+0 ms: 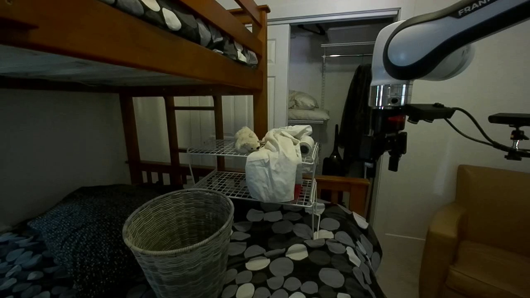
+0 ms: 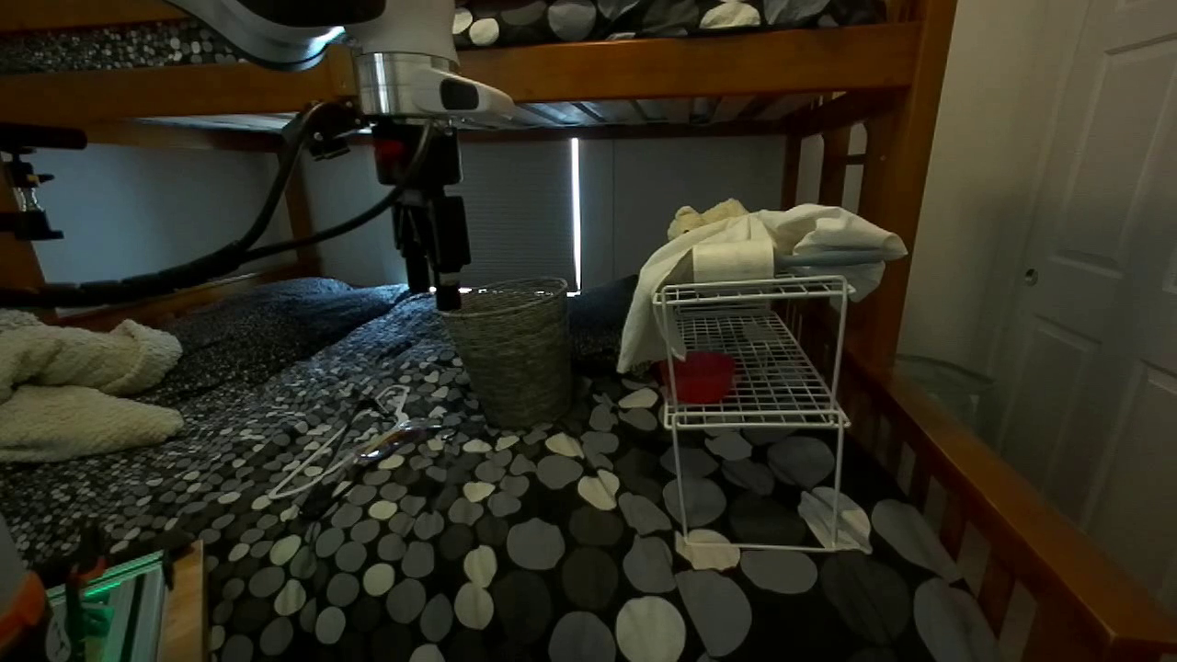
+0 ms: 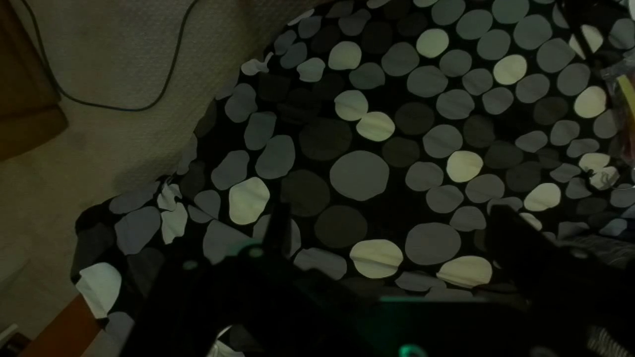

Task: Put the packet on the bed on top of the towel

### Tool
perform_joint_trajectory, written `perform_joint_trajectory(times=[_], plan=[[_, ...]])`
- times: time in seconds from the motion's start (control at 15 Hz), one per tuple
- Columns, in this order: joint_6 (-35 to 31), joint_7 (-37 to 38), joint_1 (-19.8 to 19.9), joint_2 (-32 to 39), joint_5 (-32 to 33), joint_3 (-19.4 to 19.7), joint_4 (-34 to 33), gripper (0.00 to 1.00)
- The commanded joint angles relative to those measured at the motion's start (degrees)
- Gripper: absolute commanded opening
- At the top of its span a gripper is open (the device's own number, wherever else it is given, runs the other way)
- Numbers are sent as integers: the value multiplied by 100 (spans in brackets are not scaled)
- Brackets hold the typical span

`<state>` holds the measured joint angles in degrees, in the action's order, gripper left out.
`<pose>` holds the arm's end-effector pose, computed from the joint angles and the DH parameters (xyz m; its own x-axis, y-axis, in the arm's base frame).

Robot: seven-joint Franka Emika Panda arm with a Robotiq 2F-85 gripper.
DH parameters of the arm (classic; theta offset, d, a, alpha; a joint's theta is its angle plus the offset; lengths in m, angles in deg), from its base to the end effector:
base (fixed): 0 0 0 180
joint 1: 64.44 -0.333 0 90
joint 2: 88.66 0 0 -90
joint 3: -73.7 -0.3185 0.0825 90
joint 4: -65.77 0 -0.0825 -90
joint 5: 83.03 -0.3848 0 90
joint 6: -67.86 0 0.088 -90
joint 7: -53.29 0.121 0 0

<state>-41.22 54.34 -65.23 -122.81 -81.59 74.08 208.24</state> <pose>0.3703 0.0004 0.4805 0.9999 -0.0019 0.0136 -0.0021 -0.9998 0.0199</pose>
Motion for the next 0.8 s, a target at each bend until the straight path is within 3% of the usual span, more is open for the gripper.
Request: perform_joint_trajectory(times=[0.0,0.2,0.4,0.73], plan=[[14,-14,32,3,-18,-29,-12,100],[14,-14,32,3,-18,-29,-12,100],[-536,-276,-604,-125,-750,-278,352,100],[-1094,-254,-1842,326,-2296,-1082,570,100]])
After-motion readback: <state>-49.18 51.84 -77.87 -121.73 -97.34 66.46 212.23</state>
